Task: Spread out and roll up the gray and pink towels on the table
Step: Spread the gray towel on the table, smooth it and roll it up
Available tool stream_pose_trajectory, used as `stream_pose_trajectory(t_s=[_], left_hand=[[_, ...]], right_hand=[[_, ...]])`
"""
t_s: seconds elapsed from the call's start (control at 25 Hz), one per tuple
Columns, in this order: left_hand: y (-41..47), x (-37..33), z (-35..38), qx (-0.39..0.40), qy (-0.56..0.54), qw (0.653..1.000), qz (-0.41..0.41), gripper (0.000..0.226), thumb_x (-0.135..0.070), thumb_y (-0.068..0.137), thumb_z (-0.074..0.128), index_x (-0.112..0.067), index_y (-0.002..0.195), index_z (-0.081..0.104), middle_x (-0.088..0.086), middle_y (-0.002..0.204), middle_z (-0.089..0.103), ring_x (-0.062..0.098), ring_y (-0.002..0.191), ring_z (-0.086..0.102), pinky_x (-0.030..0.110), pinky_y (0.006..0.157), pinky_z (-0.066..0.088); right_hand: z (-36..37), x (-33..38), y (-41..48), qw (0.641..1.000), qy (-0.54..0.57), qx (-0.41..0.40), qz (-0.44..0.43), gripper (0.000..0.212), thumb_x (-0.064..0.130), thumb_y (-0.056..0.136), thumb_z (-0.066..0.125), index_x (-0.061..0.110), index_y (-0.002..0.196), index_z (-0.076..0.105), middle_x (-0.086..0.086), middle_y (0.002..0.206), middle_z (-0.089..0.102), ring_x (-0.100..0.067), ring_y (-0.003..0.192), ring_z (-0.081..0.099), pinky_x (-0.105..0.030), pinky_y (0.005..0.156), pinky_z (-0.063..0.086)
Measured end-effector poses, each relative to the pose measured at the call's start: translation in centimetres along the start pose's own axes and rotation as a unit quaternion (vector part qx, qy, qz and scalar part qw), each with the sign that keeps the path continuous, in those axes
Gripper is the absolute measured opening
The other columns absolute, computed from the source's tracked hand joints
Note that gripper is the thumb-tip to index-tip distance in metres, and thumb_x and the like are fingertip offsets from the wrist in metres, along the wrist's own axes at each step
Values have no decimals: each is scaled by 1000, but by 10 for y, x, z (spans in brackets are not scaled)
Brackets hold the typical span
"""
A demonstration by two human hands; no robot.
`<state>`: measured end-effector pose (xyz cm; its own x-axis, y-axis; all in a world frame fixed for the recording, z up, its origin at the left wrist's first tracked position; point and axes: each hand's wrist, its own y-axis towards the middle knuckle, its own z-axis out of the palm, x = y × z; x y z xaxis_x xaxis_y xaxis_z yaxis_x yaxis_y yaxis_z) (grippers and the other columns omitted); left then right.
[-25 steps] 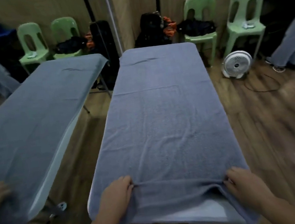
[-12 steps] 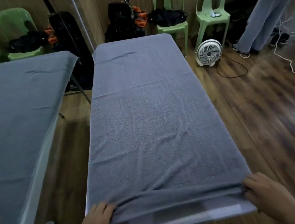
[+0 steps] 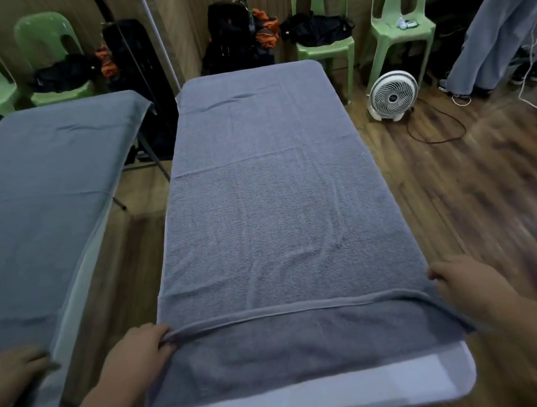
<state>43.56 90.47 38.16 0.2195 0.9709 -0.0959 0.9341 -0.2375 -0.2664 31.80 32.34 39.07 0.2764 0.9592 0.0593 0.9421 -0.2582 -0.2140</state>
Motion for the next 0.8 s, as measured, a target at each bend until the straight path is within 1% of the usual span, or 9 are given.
stream_pose_trajectory(t_s=[0.04,0.12,0.2,0.28,0.4,0.56,0.68,0.72,0.8], left_hand=[[-3,-11,7,-59,36,998,3,28,-53,77,59,-40,102,59,-8,100,63,20,95,59,37,73,50],[-19,-55,22,-143,4,988,62,48,-45,75,64,-30,120,58,1,117,60,26,105,55,43,83,47],[-41,-109,44,-126,-46,970,201,62,-49,71,64,-29,129,56,-2,133,56,23,120,52,41,96,41],[-54,-131,68,-54,-27,958,279,78,-60,67,66,-30,138,51,-7,146,48,18,133,46,36,104,33],[-53,-98,79,-14,-8,963,269,82,-70,74,60,-31,144,44,-5,154,39,17,138,40,38,108,29],[-48,-59,80,-31,28,959,280,66,-66,88,46,-36,146,40,-4,155,37,16,141,33,33,113,18],[-46,-60,86,-9,9,967,253,60,-61,88,44,-38,143,44,-4,152,41,16,138,35,29,113,13],[-46,-58,85,5,1,972,237,60,-61,86,45,-37,142,46,-3,151,43,17,138,36,29,113,13],[-49,-48,78,6,-10,978,208,64,-59,81,51,-32,139,51,1,149,45,21,136,38,31,113,14]], right_hand=[[5,10,-3,998,20,-63,-22,12,22,83,59,26,90,67,3,93,63,-23,90,59,-34,66,48],[13,54,-20,975,88,-135,-154,10,20,80,58,22,87,65,2,88,62,-26,84,61,-34,63,51],[34,115,-48,939,106,-95,-312,20,25,79,55,24,97,63,3,99,62,-20,91,60,-31,75,52],[66,146,-67,928,93,-36,-358,40,29,75,58,24,114,60,3,123,61,-16,112,57,-28,96,46],[92,103,-63,953,76,-15,-292,58,31,76,57,23,133,51,1,148,45,-18,135,42,-32,110,30],[70,-7,-59,985,-25,-38,-164,63,24,80,46,27,142,39,0,145,49,-24,127,52,-39,105,37],[45,-50,-44,998,-60,-5,-20,61,20,89,47,28,148,33,2,157,29,-18,145,25,-44,112,30],[39,-50,-40,998,-63,-2,2,58,27,92,48,28,147,33,2,158,28,-18,146,22,-43,114,28],[35,-38,-39,997,-40,-18,-61,54,38,84,57,27,136,48,2,146,46,-18,134,41,-37,107,39]])
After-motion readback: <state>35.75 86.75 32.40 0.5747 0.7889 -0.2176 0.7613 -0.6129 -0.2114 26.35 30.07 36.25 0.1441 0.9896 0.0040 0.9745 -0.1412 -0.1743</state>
